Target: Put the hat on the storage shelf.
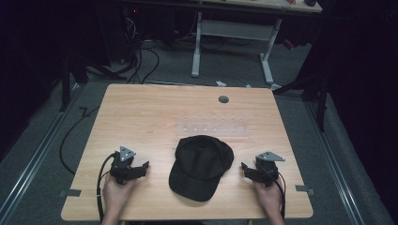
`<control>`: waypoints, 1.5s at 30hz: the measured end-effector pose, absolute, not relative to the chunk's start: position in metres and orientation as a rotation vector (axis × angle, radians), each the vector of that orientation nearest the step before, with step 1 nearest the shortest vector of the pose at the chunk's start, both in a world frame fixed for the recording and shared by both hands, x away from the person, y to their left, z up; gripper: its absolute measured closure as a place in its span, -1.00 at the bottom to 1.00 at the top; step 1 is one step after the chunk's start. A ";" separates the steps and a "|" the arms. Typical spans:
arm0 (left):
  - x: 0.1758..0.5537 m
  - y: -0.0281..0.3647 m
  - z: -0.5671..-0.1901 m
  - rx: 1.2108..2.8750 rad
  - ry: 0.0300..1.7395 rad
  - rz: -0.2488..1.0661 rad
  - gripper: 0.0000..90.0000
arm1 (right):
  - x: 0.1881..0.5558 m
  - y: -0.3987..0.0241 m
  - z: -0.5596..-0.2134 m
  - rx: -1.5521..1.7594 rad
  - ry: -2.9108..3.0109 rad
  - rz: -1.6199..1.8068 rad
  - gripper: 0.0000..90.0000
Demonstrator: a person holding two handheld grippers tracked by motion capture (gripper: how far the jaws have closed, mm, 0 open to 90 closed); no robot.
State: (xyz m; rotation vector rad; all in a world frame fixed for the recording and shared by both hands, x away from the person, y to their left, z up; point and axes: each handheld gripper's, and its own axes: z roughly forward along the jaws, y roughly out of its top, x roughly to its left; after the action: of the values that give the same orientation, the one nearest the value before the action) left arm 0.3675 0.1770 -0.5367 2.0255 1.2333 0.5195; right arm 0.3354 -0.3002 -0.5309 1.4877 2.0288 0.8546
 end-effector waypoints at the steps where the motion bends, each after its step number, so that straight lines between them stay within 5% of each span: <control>1: 0.367 0.177 -0.537 2.025 1.234 0.520 -0.47 | 0.335 -0.300 -0.531 1.488 2.029 0.855 -0.28; 28: 0.368 0.177 -0.537 2.026 1.234 0.519 -0.47 | 0.334 -0.299 -0.530 1.498 2.033 0.843 -0.26; 45: 0.368 0.177 -0.537 2.025 1.235 0.520 -0.47 | 0.320 -0.302 -0.511 1.461 1.988 0.974 0.02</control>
State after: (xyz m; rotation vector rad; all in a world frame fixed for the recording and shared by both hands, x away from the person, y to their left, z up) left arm 0.3676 0.1769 -0.5366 2.0252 1.2345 0.5196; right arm 0.3197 -0.3018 -0.5110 1.4612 1.9880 0.9741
